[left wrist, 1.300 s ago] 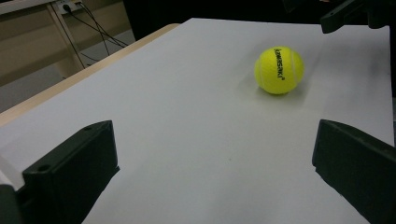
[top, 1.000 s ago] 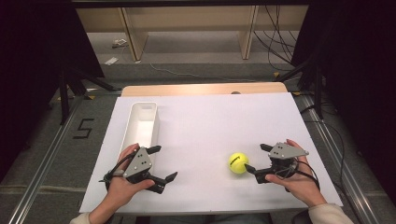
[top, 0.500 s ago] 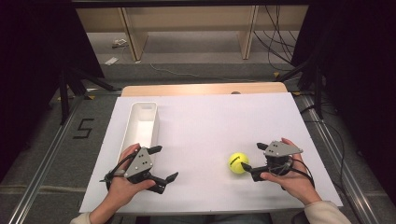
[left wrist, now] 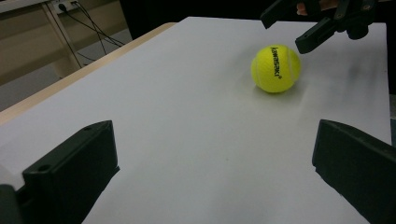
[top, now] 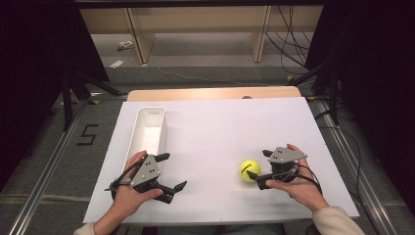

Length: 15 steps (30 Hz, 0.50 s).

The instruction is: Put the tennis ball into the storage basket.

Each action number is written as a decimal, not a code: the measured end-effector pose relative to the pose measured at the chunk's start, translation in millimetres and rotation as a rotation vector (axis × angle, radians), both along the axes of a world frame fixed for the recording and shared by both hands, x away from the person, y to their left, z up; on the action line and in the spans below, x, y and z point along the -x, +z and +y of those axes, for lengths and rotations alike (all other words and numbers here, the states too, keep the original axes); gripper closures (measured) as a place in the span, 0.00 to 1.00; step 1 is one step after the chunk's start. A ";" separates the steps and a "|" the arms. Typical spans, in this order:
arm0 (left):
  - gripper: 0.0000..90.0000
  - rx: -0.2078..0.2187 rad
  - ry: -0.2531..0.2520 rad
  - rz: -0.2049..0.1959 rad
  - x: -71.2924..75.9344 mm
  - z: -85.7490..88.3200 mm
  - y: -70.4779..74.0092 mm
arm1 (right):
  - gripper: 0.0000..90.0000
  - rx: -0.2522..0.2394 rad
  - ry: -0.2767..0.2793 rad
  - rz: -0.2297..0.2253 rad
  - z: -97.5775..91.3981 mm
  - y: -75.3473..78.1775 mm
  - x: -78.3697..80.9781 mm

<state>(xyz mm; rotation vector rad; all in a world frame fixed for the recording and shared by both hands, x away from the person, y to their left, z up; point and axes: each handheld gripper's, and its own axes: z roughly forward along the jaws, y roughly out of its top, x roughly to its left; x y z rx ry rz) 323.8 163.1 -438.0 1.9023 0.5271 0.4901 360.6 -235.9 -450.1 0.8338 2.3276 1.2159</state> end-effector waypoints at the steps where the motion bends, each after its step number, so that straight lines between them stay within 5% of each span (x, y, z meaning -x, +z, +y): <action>1: 0.00 0.000 -0.001 0.000 0.0 0.1 0.1 | 0.10 0.001 0.001 0.005 0.7 -0.4 -0.5; 15: 0.00 0.000 -0.001 -0.001 0.1 0.2 0.1 | 0.10 0.044 0.029 0.042 13.5 -10.1 -7.6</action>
